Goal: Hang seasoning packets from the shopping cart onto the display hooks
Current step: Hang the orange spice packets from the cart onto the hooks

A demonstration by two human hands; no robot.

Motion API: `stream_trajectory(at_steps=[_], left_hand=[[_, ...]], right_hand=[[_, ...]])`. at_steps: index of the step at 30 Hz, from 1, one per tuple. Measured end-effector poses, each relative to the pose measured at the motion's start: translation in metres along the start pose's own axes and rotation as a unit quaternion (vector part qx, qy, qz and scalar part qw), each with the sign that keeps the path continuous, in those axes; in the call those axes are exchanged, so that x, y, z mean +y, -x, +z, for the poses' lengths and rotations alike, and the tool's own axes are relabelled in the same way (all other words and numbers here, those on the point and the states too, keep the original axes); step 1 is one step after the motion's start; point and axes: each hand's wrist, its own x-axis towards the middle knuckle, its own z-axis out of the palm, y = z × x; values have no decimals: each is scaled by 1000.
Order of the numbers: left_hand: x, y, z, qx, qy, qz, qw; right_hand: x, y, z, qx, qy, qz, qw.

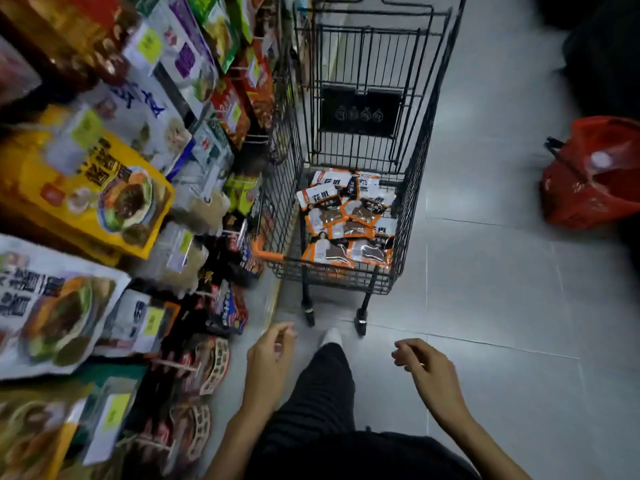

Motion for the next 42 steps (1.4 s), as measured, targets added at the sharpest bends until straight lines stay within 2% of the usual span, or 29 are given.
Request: stream_trajectory(at_steps=[9,14,18,24,27,30,34,39,42], left_hand=[[67,-184,5,-67,-44,92,993],[77,-262,37,-93,-83,89,988],[57,-316,77,-113,-122,49,985],[9,-386,137,-119,-138,-25,983],[-15,-424,160,-118,-126,-64,983],[-34,-462,182,-86,-144,-85,982],[-56,-500,210,-74,-132,-137,979],[-70,-519,233,-29,-165,-208,964],[-71,-523,237,4,-142,-224,964]], right_hand=[[-88,-155,13,64,-21,13,998],[-106,-235,33,76,-15,10,997],[-95,-299,55,54,5,38,998],[-45,-383,88,67,-9,148,987],[-22,-425,101,81,15,165,983],[-7,-466,114,107,-23,170,979],[13,-514,123,151,12,213,965],[28,-548,129,157,-17,245,957],[27,-557,131,163,-19,253,954]])
